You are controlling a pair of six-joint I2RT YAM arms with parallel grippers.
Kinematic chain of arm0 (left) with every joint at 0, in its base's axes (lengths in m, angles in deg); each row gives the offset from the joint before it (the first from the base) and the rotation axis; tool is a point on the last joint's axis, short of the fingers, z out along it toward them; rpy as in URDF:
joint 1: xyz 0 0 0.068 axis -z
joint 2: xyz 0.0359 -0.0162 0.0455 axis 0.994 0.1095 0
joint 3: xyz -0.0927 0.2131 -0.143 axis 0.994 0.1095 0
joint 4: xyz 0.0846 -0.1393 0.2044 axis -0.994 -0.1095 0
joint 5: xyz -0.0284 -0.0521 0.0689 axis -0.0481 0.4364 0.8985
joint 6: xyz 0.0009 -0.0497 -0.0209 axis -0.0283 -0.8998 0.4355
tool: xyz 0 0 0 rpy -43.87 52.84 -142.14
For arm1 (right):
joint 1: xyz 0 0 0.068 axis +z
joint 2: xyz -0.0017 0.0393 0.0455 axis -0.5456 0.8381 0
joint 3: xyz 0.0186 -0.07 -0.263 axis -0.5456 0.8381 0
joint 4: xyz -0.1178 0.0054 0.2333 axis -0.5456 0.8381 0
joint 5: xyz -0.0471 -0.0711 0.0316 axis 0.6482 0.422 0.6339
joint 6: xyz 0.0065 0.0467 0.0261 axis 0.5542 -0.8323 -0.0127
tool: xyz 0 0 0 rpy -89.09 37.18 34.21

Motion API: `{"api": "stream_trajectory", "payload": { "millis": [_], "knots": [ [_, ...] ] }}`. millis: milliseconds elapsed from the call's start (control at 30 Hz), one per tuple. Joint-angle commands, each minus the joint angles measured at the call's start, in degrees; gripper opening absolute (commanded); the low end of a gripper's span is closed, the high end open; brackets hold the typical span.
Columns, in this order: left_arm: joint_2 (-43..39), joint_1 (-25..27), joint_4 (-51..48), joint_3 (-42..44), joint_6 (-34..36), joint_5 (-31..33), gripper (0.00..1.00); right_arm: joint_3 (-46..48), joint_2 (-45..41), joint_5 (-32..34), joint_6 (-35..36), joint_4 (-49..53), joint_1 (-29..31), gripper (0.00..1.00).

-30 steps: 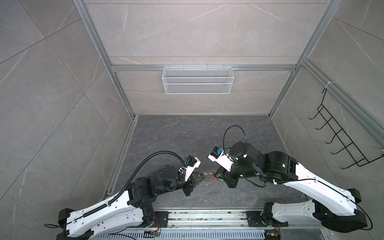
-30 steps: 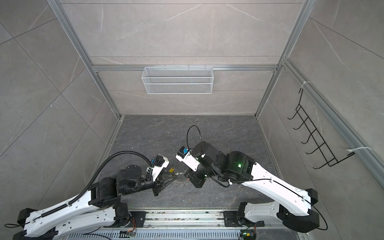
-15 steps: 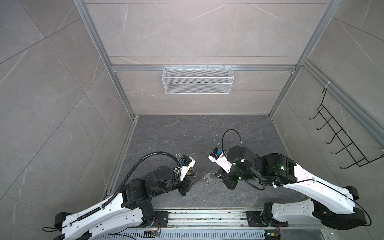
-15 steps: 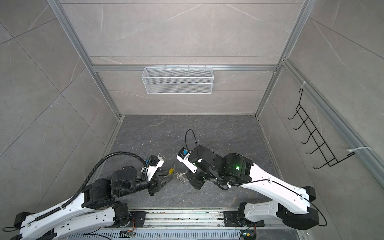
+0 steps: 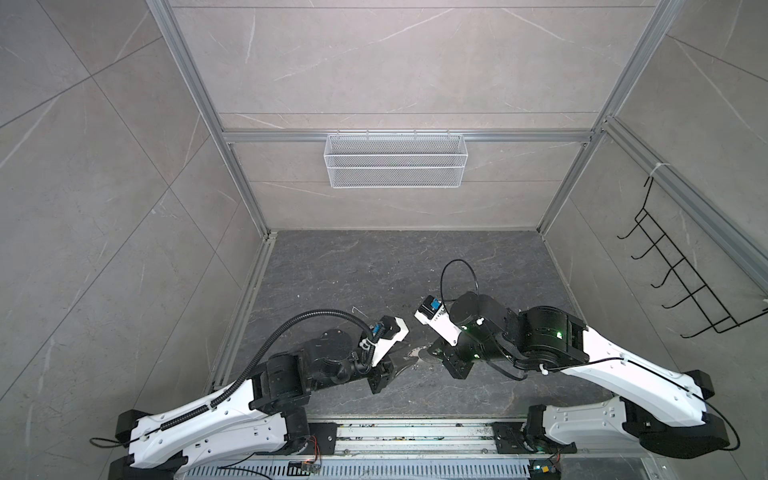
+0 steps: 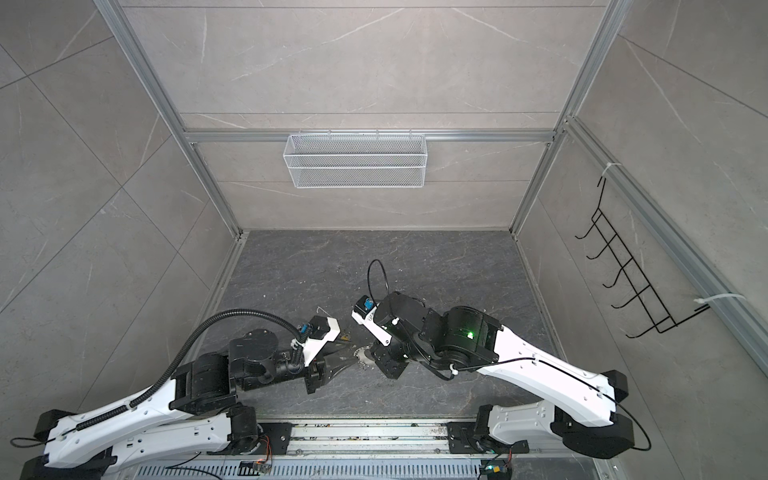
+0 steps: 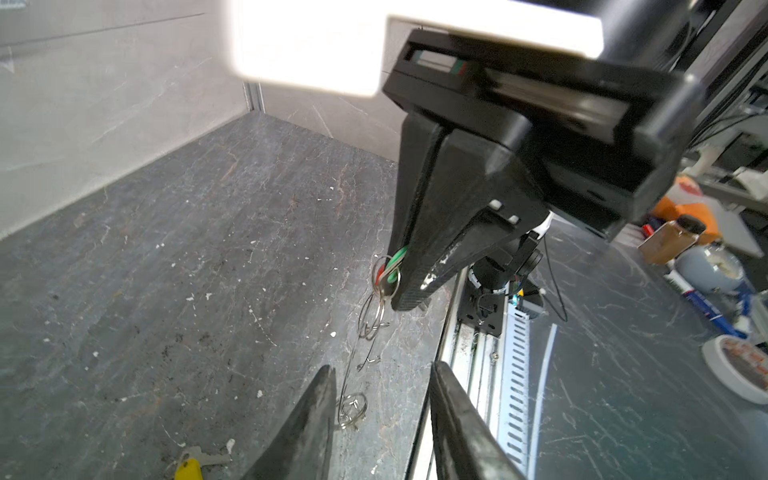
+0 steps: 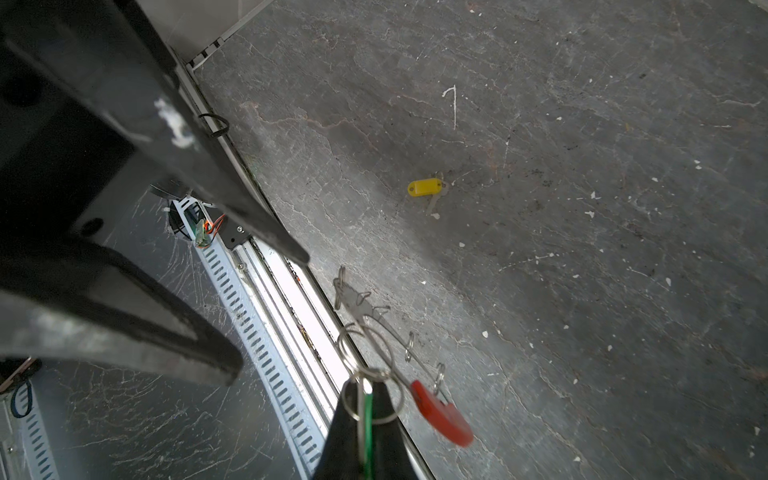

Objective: Remove the keys from the keyring

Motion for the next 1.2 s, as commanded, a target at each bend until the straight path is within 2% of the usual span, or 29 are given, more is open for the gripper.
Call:
{"api": "stream_trajectory", "payload": {
  "millis": [0,67,133,333,733,1000,1167],
  "knots": [
    [2.9,6.7,2.6,-3.0,8.5,12.3,0.40,-0.5,0.4,-0.8,-1.0,-1.2,0.4,0.00],
    [5.3,11.7,2.3,-4.1,12.0,20.7,0.40,-0.4,0.2,-1.0,-1.0,-1.3,0.4,0.00],
    [7.1,14.2,2.8,-4.6,13.9,25.4,0.40,-0.3,0.1,-1.3,-0.9,-1.5,0.3,0.00],
    [6.7,16.4,5.0,-3.5,15.9,32.3,0.37,0.1,-0.5,-1.7,-0.8,-1.8,0.4,0.00],
    [4.5,16.5,6.9,-0.7,18.4,36.0,0.36,0.3,-0.7,-1.9,-0.4,-1.9,0.4,0.00],
    [3.3,16.4,2.2,-1.7,16.9,29.7,0.35,0.0,-0.4,-2.3,-0.4,-2.0,0.4,0.00],
    [3.7,16.0,0.2,-2.1,16.3,29.6,0.33,-0.4,0.0,-2.6,-0.4,-2.0,0.4,0.00]
  ]
}}
